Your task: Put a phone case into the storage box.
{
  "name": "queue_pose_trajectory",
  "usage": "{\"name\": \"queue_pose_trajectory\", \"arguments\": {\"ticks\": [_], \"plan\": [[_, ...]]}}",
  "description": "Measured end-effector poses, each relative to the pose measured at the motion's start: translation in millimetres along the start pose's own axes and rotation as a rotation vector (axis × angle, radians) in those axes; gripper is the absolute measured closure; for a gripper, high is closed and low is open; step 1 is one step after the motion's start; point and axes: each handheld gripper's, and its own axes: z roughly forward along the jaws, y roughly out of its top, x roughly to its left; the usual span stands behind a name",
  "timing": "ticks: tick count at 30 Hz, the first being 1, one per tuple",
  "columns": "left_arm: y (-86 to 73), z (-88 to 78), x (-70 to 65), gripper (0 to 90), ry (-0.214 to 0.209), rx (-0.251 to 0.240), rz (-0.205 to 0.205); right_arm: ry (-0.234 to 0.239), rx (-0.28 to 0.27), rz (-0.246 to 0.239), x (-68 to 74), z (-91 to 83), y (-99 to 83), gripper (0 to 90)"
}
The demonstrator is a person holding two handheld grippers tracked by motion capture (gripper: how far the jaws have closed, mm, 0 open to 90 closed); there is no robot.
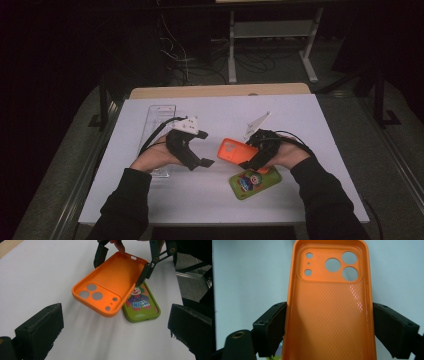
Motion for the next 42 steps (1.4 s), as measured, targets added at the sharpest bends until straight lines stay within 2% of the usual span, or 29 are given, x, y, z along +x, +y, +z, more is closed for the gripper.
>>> {"name": "queue_pose_trajectory", "arguments": {"ticks": [3,10,17,18,23,24,26,28,37,42], "plan": [[0.9,1.1,-2.4,0.0,-0.011,0.002,0.003,0.018,0.009,-0.039,7.0,4.2,3.5,14.9],[1.2,6.5,-8.3,0.0,-0.036,0.048,0.052,0.063,0.014,-0.095,16.2,10.3,7.6,14.9],[0.5,13.1,-13.2,0.0,-0.062,0.074,0.071,0.113,0.023,-0.165,27.7,16.5,14.7,14.9],[0.8,13.7,-12.9,0.0,-0.065,0.086,0.089,0.113,0.023,-0.165,27.7,16.5,14.7,14.9],[-0.5,21.0,-16.1,0.0,-0.09,0.123,0.116,0.139,0.021,-0.189,34.3,17.3,19.2,14.9],[-1.2,22.6,-18.1,0.0,-0.094,0.128,0.101,0.14,0.024,-0.197,35.2,17.1,20.1,14.9],[-1.2,24.7,-19.1,0.0,-0.099,0.149,0.126,0.148,0.022,-0.201,37.5,16.6,21.8,14.9],[-1.4,26.5,-21.0,0.0,-0.102,0.154,0.119,0.158,0.017,-0.206,39.3,16.1,23.2,14.9],[-3.8,36.1,-25.9,0.0,-0.098,0.221,0.157,0.158,0.011,-0.219,42.8,14.8,25.5,14.8],[-5.3,41.7,-27.4,0.0,-0.099,0.259,0.173,0.177,0.007,-0.228,45.4,15.4,27.1,14.8]]}}
